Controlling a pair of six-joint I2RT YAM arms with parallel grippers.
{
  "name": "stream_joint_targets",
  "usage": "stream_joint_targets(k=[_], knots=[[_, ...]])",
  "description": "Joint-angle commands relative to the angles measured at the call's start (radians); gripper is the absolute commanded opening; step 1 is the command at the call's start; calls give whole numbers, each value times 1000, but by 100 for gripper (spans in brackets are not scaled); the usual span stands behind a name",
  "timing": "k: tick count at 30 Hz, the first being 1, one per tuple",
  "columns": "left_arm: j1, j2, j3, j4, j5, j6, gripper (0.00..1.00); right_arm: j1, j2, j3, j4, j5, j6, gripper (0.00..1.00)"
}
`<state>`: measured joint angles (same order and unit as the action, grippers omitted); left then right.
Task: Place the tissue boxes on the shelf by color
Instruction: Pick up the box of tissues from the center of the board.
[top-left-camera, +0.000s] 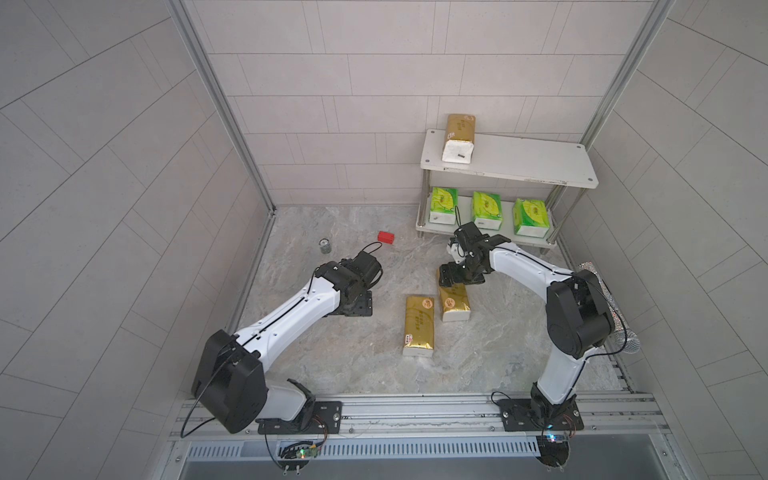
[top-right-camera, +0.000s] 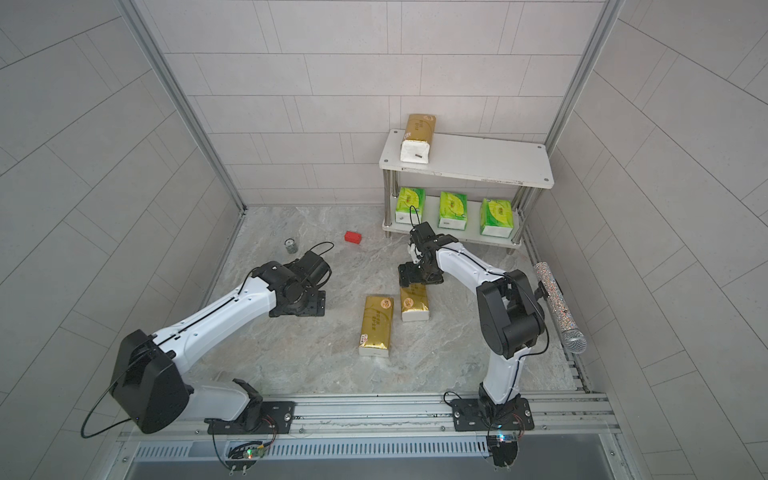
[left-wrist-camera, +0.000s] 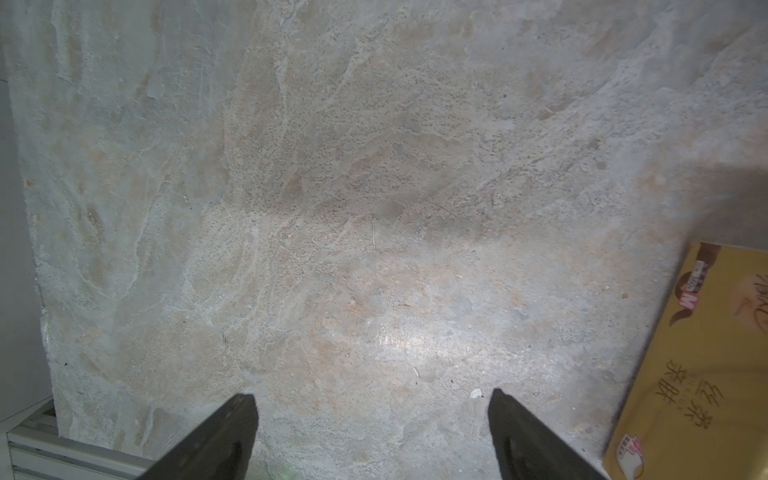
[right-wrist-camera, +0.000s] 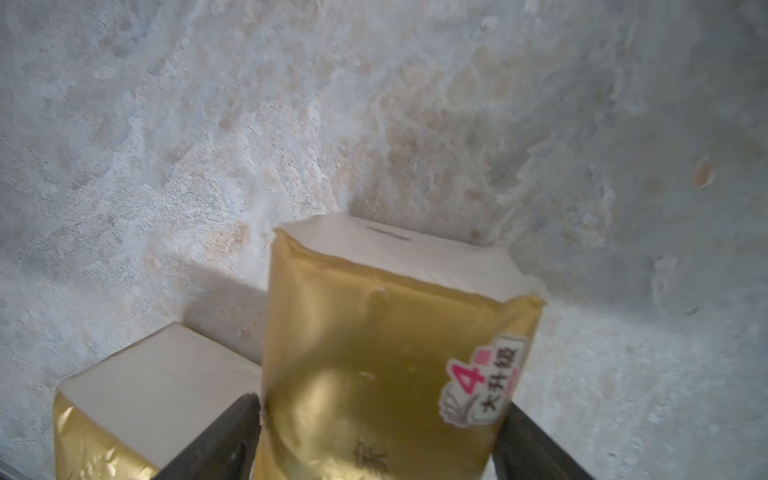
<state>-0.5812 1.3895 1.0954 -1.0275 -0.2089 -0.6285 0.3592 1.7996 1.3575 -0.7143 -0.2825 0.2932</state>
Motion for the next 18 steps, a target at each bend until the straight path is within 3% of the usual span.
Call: stream_joint_targets(k=[1, 6, 11, 18], knots=[[-5, 11, 27, -39, -25, 17, 95, 0, -57, 24, -20, 54, -44, 93], [-5, 14, 27, -37, -28, 16, 95, 6, -247, -130, 120, 81, -15, 100], [-3, 29, 47, -40, -37, 16, 95, 21, -444, -331, 228, 132, 45, 100], [-4, 54, 80, -47, -36, 19, 95, 176, -692, -655, 500, 346, 136, 100]])
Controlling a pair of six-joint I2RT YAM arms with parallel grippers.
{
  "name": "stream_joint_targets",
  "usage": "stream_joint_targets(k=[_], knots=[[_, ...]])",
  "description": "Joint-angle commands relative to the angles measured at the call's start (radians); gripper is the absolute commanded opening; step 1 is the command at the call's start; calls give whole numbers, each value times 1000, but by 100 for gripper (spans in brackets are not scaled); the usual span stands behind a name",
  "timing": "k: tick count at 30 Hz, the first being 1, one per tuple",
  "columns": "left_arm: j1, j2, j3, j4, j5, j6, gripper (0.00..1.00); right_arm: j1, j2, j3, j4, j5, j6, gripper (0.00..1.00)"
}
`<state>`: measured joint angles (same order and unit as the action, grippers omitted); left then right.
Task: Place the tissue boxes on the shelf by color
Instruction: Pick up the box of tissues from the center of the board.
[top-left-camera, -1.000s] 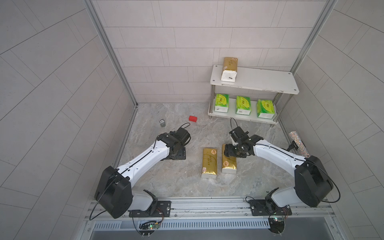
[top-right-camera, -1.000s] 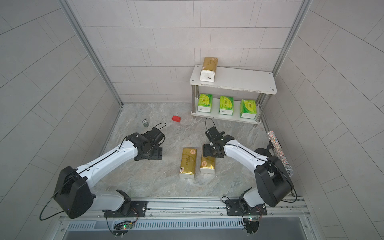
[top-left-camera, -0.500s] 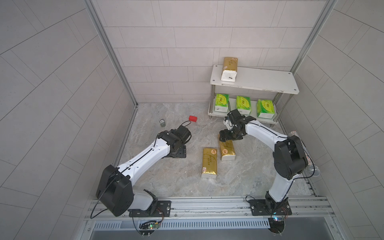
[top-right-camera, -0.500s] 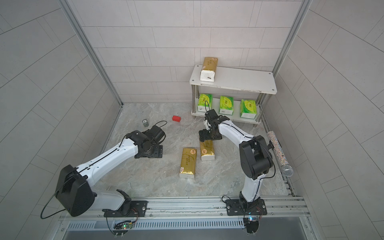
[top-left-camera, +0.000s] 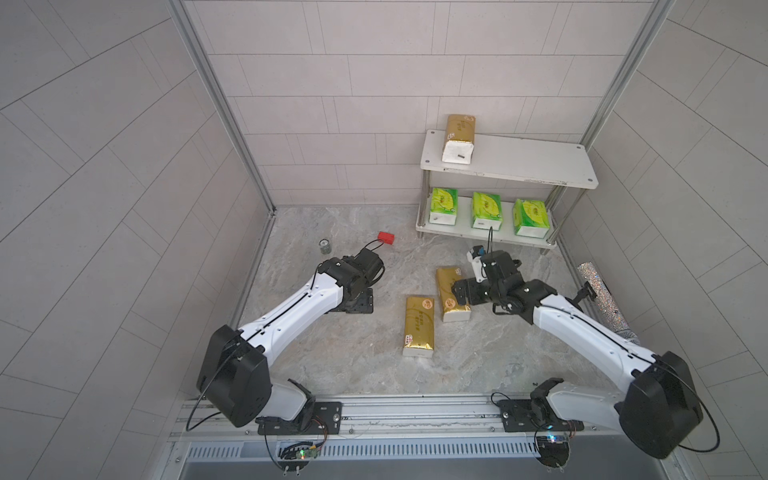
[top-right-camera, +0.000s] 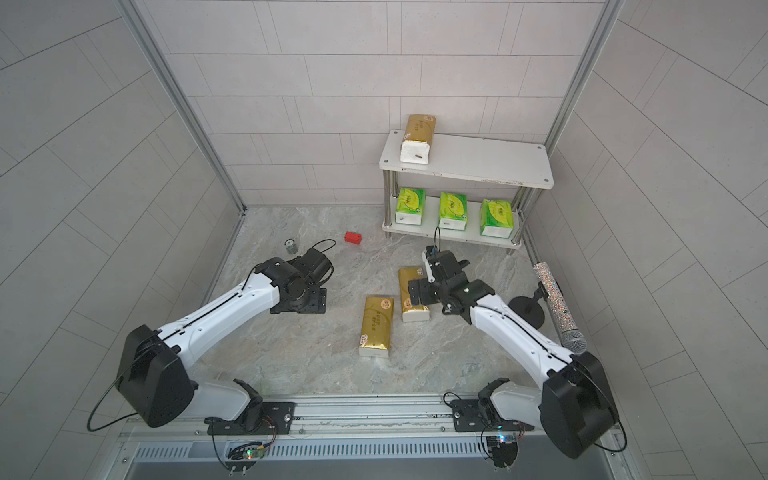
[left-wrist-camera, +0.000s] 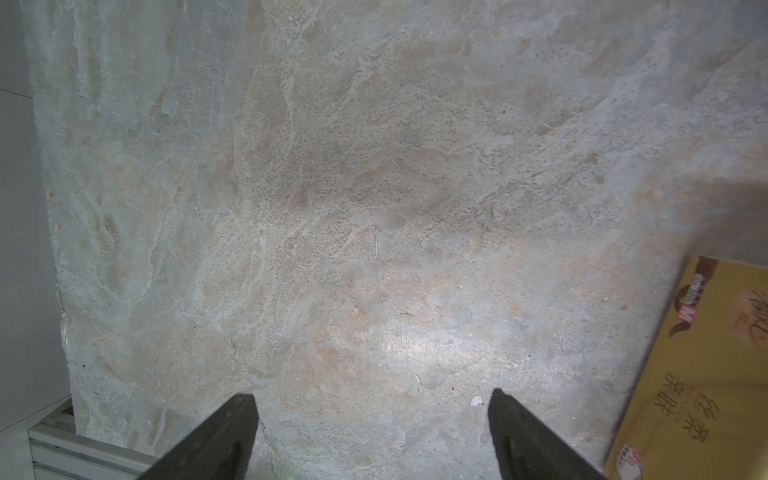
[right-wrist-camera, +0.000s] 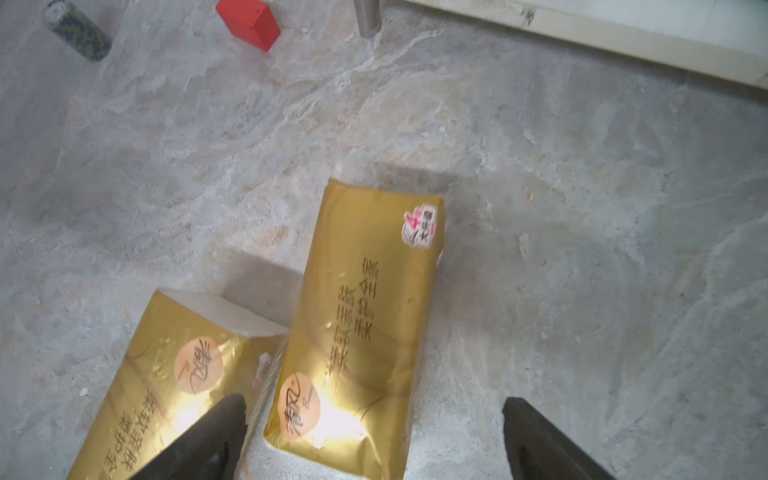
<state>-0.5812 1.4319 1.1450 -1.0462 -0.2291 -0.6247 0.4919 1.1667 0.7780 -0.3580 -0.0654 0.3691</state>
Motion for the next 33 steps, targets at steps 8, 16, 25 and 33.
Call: stream_joint_targets(k=[8, 16, 25, 33], knots=[[-4, 12, 32, -33, -21, 14, 95, 172, -31, -149, 239, 268, 116, 100], [-3, -15, 21, -47, -33, 12, 95, 191, 63, -148, 269, 301, 173, 100], [-3, -19, 10, -46, -38, 13, 95, 204, 131, -182, 296, 289, 207, 100], [-3, -14, 8, -35, -40, 19, 95, 224, 179, -233, 364, 319, 244, 100]])
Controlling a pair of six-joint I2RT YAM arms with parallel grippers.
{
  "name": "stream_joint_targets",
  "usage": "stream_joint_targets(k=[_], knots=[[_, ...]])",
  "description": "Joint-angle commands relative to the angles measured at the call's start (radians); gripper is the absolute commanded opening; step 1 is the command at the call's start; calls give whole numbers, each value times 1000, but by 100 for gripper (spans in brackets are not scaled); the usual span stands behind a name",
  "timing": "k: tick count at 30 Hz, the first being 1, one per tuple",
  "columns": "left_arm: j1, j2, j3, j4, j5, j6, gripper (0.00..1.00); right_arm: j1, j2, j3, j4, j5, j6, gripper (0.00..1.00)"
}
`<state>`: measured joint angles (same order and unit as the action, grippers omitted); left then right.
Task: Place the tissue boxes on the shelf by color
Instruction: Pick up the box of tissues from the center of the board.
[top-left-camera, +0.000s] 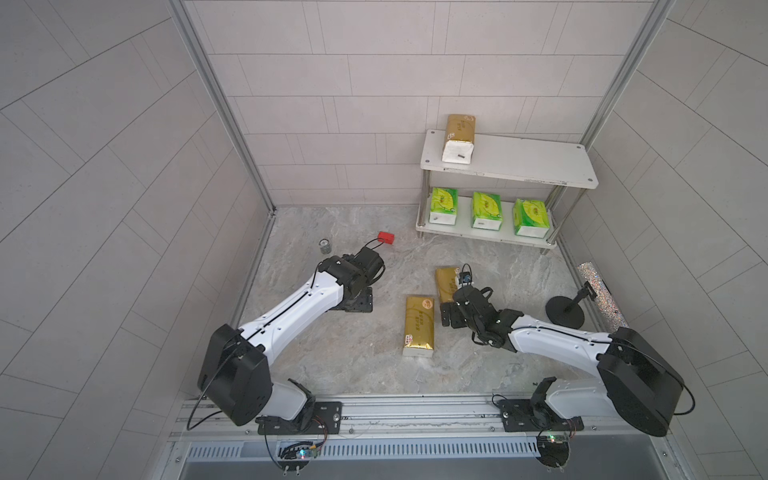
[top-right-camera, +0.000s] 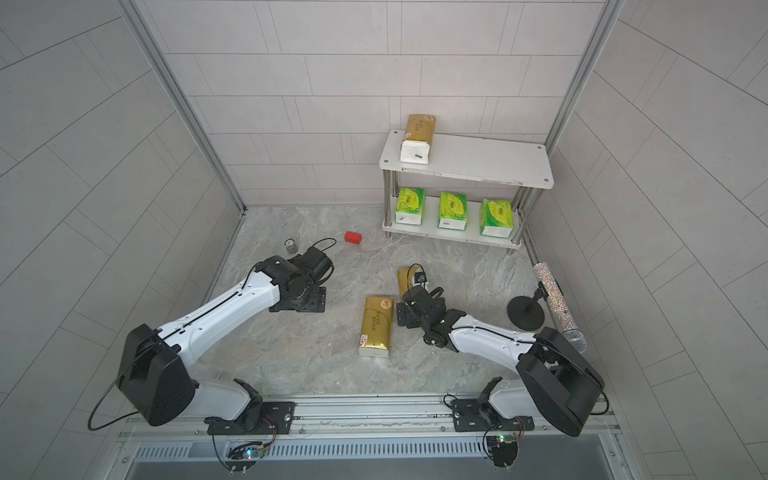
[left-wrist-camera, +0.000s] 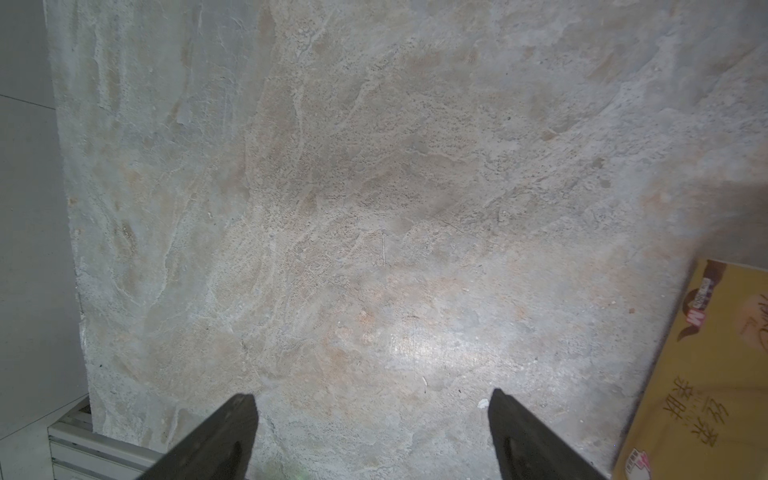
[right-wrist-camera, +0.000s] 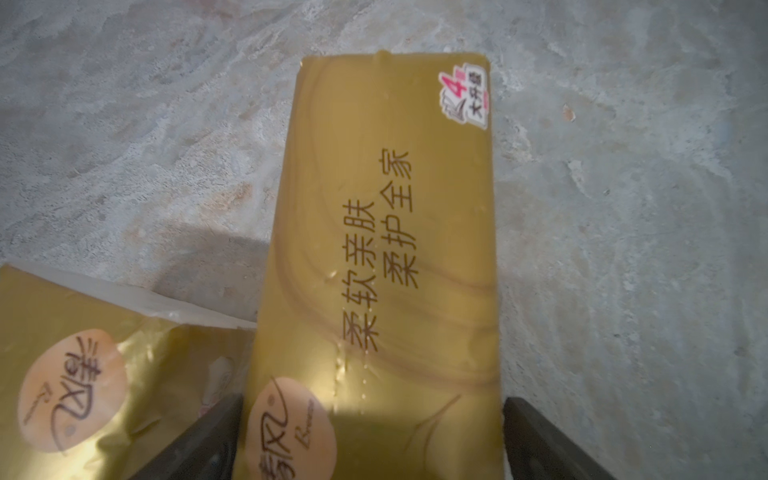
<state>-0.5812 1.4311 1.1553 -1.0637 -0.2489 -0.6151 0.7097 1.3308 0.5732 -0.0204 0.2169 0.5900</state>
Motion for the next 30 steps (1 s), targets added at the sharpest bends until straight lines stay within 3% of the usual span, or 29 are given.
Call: stream_joint_targets(k=[1, 10, 18, 30], knots=[[-4, -12, -5, -15, -19, 11, 95, 7, 25, -36, 45, 40, 24, 100], [-4, -6, -9, -2, -21, 9, 95, 11, 78, -58, 171, 59, -41, 100], [-3, -4, -12, 0, -20, -1, 95, 11, 85, -41, 184, 49, -88, 86], [-2, 8, -14, 21, -18, -10, 95, 6, -199, 28, -104, 73, -67, 77]])
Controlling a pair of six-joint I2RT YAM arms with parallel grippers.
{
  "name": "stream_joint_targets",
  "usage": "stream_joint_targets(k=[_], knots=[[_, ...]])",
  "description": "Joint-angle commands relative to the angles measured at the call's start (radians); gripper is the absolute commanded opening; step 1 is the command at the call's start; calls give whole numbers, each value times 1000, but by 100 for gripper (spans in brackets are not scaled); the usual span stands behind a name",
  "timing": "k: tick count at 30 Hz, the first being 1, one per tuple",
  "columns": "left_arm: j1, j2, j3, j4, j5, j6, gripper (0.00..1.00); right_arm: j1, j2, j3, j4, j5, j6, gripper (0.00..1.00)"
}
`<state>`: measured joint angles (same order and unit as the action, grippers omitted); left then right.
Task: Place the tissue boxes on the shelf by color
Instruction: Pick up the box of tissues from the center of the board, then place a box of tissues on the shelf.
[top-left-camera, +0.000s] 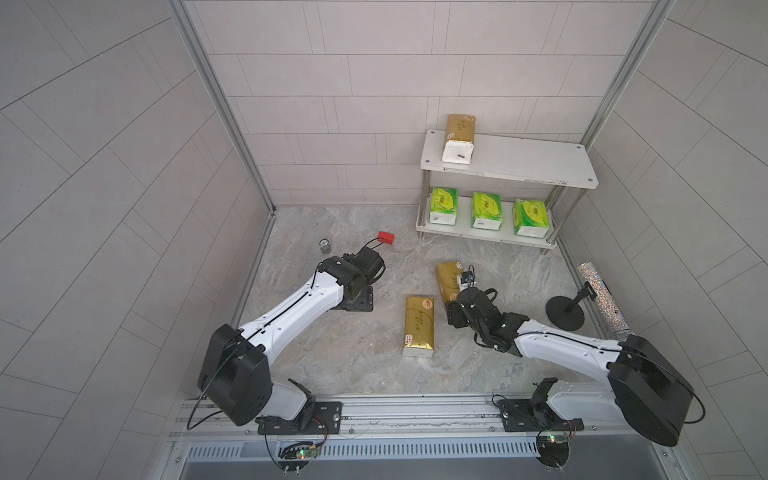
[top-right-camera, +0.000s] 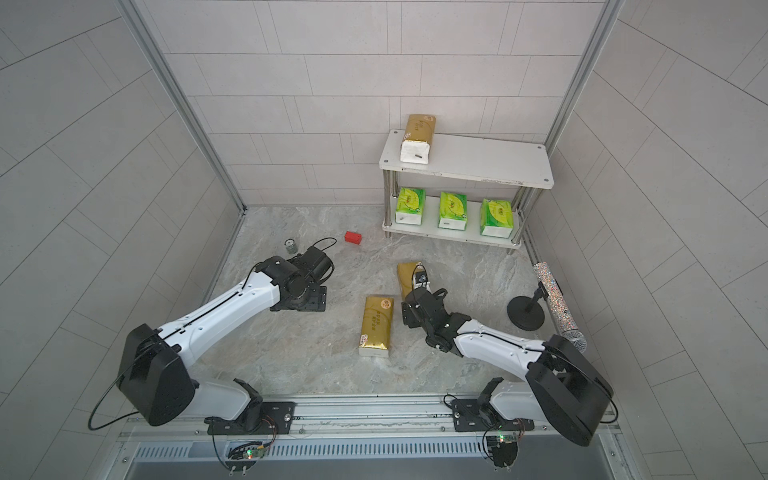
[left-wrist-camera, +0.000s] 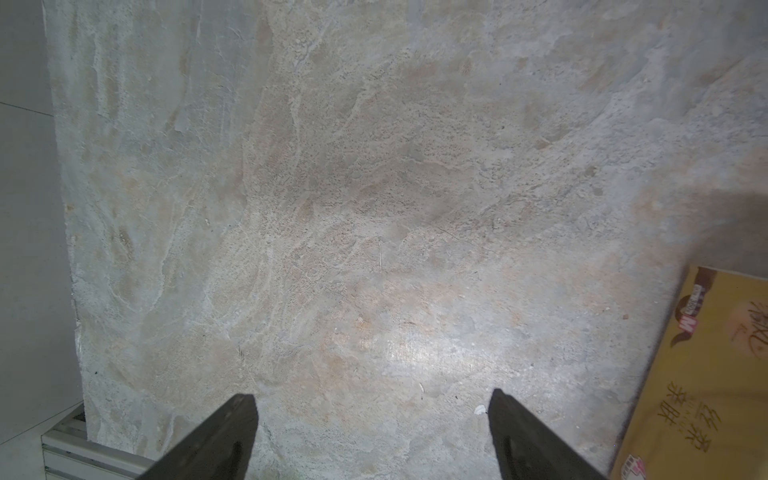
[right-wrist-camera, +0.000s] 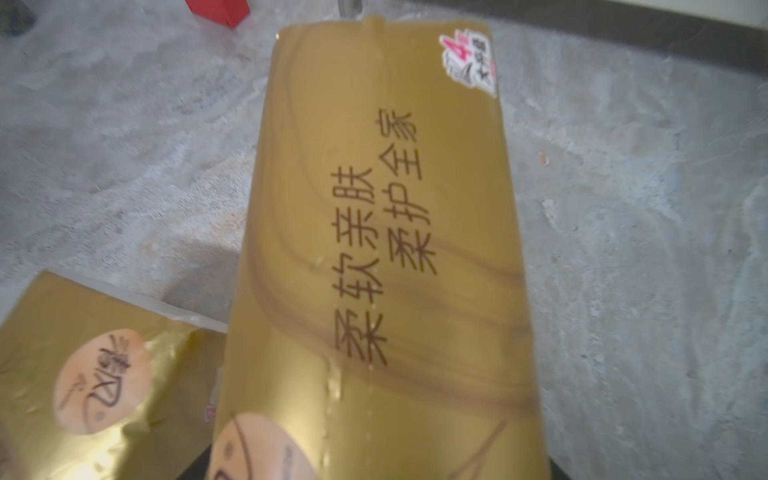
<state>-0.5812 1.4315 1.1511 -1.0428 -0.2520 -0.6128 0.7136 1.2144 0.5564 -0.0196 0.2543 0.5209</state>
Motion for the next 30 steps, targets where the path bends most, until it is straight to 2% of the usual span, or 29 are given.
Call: stream_joint_targets(k=[1, 8, 13, 21, 26, 30], knots=[[0, 10, -8, 1, -15, -13, 95, -1, -115, 58, -147, 37, 4, 77], [6, 13, -5, 7, -9, -13, 95, -65, -260, 224, -447, 22, 6, 76], [9, 14, -4, 7, -3, -9, 95, -139, -296, 380, -613, 7, -7, 76], [11, 6, -4, 1, -3, 1, 95, -244, -201, 726, -810, -8, -83, 76], [11, 0, -8, 1, 7, 2, 95, -288, -128, 901, -817, 7, -126, 76], [10, 0, -8, 8, 24, 4, 95, -361, -23, 1045, -801, -38, -169, 76]])
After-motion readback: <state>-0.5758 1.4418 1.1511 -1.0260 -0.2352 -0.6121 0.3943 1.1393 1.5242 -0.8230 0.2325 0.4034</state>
